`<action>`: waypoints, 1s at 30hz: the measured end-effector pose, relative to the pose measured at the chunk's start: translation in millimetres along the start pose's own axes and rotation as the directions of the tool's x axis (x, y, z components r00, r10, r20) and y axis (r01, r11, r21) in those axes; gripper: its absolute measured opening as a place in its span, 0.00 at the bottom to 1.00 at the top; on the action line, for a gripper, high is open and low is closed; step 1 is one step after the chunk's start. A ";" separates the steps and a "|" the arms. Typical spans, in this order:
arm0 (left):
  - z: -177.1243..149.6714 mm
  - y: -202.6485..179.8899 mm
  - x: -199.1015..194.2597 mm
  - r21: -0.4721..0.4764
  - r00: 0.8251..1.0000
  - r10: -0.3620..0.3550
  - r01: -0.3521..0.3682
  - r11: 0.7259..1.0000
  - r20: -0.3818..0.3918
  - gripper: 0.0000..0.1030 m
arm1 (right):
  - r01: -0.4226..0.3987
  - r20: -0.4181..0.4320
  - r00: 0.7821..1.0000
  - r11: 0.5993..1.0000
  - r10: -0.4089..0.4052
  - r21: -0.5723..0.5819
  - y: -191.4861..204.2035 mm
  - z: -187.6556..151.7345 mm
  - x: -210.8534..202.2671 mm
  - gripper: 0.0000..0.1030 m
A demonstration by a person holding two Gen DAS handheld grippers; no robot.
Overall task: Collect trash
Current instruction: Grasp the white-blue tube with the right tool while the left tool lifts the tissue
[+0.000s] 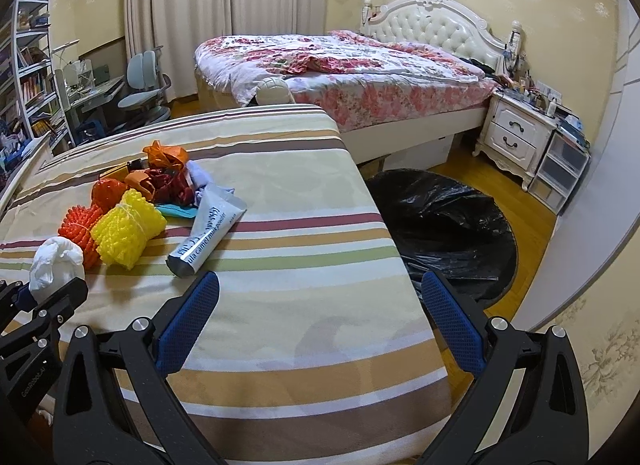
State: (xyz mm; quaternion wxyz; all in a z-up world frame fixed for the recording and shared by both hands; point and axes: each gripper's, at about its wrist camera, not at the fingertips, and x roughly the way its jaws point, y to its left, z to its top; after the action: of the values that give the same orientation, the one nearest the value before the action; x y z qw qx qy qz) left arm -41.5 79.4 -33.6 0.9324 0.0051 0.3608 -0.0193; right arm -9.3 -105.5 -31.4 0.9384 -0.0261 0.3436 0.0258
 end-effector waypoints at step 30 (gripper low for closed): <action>22.7 59.9 19.7 -0.099 0.995 0.096 -0.093 0.991 0.027 0.35 | -0.176 -0.140 0.975 0.984 0.172 -0.014 47.8 18.4 57.9 0.33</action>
State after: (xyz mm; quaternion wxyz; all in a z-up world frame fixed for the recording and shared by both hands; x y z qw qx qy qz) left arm -9.3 138.1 -30.3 0.9371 -0.0237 0.3456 0.0425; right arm 43.5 -54.9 -56.3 0.9061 -0.0098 0.4082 0.1104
